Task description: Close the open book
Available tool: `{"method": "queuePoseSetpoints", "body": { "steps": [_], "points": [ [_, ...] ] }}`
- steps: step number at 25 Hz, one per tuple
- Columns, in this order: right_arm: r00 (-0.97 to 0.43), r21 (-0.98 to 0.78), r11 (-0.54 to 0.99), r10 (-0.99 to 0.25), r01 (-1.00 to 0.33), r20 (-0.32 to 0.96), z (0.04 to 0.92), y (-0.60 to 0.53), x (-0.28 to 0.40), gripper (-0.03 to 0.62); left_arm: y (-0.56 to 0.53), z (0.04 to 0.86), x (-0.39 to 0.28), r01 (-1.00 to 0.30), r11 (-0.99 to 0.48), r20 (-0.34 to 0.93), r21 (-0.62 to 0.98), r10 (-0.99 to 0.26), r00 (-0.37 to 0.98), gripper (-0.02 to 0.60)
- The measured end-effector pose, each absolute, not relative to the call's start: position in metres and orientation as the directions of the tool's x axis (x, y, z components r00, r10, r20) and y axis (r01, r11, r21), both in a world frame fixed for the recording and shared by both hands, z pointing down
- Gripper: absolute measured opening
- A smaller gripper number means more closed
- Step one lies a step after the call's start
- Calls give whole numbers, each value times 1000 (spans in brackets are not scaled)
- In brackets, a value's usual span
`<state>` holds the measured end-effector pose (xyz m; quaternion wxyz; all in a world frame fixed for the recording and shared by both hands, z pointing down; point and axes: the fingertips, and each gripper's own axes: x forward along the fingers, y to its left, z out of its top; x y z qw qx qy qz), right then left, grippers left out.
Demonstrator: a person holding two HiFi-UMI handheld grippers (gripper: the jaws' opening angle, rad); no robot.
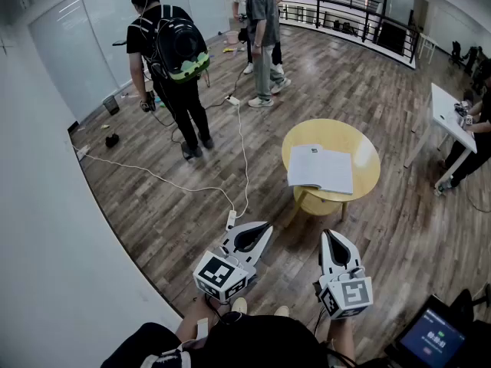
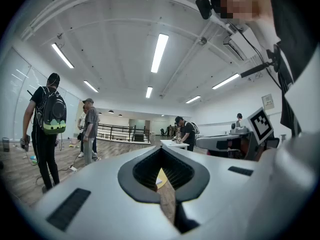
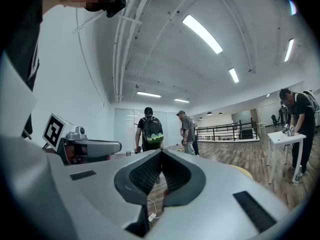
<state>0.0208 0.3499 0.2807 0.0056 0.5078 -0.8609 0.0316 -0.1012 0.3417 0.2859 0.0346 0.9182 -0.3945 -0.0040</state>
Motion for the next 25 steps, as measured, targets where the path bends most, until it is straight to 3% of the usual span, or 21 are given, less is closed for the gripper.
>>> {"method": "queuePoseSetpoints", "body": {
  "steps": [12, 25],
  "points": [
    [-516, -60, 513, -855, -856, 46, 305, 353, 53, -3, 351, 307, -65, -747, -662, 18, 61, -748, 664, -3],
    [-531, -71, 527, -845, -847, 66, 311, 264, 54, -3, 259, 308, -69, -769, -636, 32, 62, -769, 638, -2]
  ]
}}
